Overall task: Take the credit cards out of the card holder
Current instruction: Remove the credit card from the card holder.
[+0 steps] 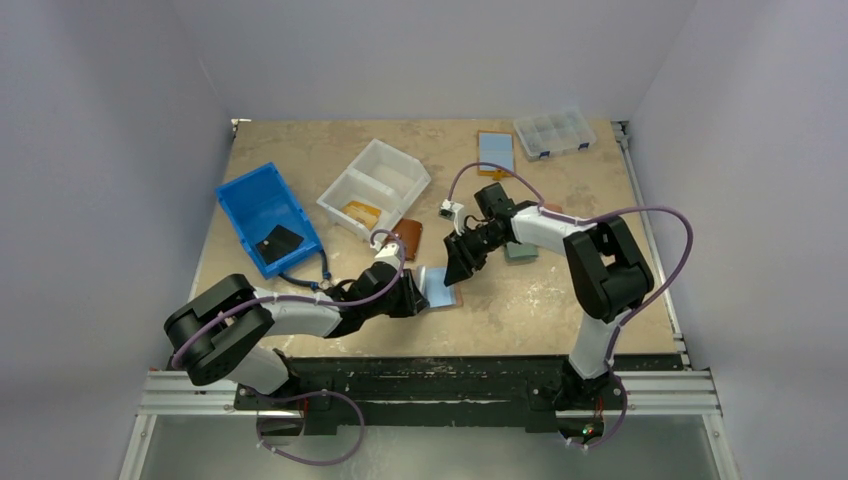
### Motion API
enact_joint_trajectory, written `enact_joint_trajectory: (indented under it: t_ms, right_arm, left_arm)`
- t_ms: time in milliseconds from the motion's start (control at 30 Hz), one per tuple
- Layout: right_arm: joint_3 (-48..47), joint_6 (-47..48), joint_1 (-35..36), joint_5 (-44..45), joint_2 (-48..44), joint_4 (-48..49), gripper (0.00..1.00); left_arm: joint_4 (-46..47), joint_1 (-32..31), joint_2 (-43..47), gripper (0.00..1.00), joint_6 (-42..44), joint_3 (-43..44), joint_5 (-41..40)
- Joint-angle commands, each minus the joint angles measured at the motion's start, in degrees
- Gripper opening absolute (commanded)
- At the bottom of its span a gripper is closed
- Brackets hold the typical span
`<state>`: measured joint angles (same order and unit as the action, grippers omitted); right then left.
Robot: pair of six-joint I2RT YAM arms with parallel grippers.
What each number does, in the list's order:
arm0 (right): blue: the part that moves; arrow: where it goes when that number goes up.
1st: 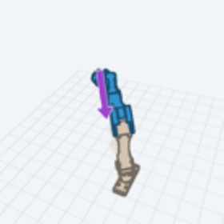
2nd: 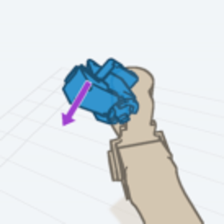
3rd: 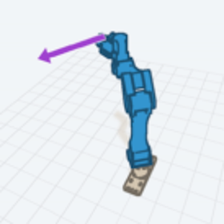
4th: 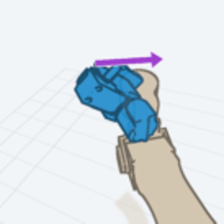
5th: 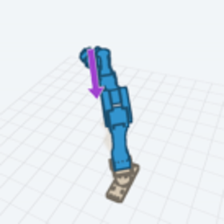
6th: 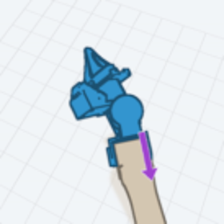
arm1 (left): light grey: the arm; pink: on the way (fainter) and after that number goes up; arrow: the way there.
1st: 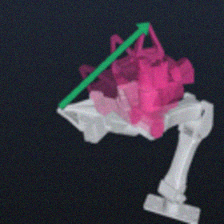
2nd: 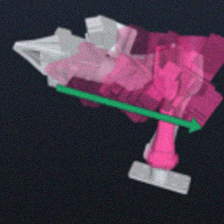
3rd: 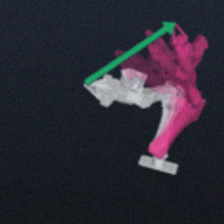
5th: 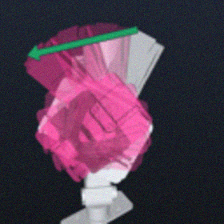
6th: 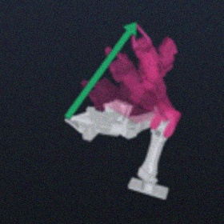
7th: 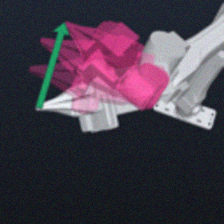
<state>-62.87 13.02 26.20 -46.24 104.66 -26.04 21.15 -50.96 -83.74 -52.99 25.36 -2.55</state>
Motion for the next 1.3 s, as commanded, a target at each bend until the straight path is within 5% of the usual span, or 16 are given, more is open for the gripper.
enact_joint_trajectory:
  t_ms: [0, 967, 1267]
  right_arm:
    - [0.2, -1.0, 0.0, -2.1, 0.7, 1.2, 0.46]
    - [0.6, -4.6, 0.1, -2.9, 3.4, 2.2, 0.45]
    - [1.0, -7.3, 0.1, -5.7, 3.4, 3.5, 0.45]
  left_arm:
    - [2.8, 0.2, -0.4, 0.25, -0.5, -0.7, 2.0]
    - [5.6, 0.2, -1.4, 0.28, -0.8, -0.9, 4.7]
    - [6.4, 0.2, -1.8, 0.4, -0.5, -0.8, 5.8]
